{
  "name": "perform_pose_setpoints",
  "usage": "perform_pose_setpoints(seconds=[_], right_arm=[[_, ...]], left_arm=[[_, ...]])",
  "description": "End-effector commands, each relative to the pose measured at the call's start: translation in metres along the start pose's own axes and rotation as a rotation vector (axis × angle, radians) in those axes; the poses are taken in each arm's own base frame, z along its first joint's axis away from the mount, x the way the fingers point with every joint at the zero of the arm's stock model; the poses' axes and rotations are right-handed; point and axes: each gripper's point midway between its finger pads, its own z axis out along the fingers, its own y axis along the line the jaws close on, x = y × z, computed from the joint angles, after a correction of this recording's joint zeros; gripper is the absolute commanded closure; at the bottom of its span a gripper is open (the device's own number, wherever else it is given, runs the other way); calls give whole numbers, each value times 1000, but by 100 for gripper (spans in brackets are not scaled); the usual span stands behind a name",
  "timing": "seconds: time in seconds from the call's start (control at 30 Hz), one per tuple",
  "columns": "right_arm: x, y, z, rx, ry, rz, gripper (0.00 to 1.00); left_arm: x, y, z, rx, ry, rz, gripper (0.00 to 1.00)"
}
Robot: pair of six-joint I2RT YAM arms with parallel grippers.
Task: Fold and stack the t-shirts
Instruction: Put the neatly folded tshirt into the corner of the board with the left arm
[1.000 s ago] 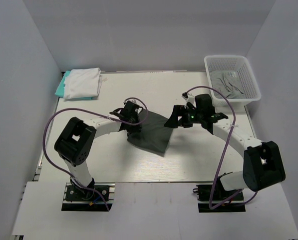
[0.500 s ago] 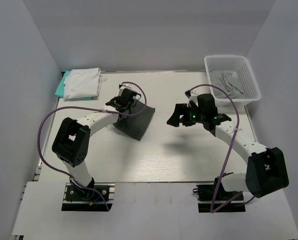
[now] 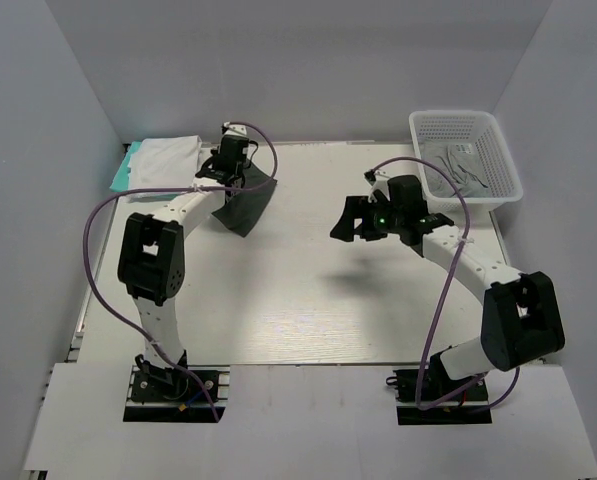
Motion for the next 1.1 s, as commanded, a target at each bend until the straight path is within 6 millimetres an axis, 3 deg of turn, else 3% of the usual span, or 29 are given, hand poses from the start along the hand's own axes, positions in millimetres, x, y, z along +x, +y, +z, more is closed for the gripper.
perform_pose_setpoints(seconds=[0.0, 0.03, 0.1, 0.13, 0.33, 0.37, 0.43, 0.57, 0.7, 1.07], right_arm=[[-30, 7, 1, -19, -51, -41, 10], [-33, 7, 5, -22, -48, -43, 10], [-36, 9, 7, -34, -49, -43, 10], [-37, 8, 10, -36, -45, -37, 10], [-41, 10, 21, -63, -29, -25, 10], [-41, 11, 23, -69, -24, -24, 10], [-42, 11, 25, -75, -20, -17, 10], [-41, 9, 34, -80, 0, -2, 10], [-47, 12, 36, -92, 2, 2, 10], [-51, 12, 41, -95, 2, 24, 10]], left_arm=[[-35, 23, 11, -15, -68, 0, 100], [-46, 33, 17, -26, -83, -24, 100], [-48, 34, 30, -3, -81, -11, 100], [-60, 39, 32, -4, -102, -13, 100], [-81, 60, 46, 4, -134, -12, 100], [-75, 64, 52, 5, -109, -9, 100], [-88, 71, 49, 15, -127, -22, 100], [-89, 77, 54, 27, -126, -40, 100], [-117, 96, 44, 36, -183, -72, 100], [-125, 132, 47, 38, -180, -97, 100]])
